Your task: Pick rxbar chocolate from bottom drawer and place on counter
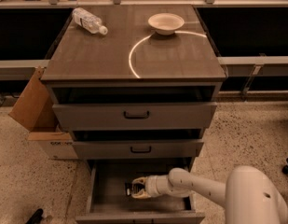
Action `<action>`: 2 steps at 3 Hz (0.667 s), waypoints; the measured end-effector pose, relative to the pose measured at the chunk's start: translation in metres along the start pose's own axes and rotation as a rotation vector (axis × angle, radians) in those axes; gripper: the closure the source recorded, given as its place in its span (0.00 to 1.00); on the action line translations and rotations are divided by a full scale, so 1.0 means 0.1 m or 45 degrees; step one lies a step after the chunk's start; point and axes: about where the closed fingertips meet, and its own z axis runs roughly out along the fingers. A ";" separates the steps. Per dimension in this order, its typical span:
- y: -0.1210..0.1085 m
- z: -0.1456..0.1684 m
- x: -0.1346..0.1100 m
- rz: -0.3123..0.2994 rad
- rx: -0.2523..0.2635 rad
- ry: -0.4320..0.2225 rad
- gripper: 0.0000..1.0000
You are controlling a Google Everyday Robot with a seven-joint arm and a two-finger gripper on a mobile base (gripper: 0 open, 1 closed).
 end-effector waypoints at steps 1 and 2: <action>0.07 -0.36 -0.19 -0.017 0.039 -0.053 1.00; 0.09 -0.95 -0.31 -0.037 0.109 -0.014 1.00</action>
Offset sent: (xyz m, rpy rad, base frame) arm -0.0315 -0.1033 0.1277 -0.0242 -0.1344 -0.1118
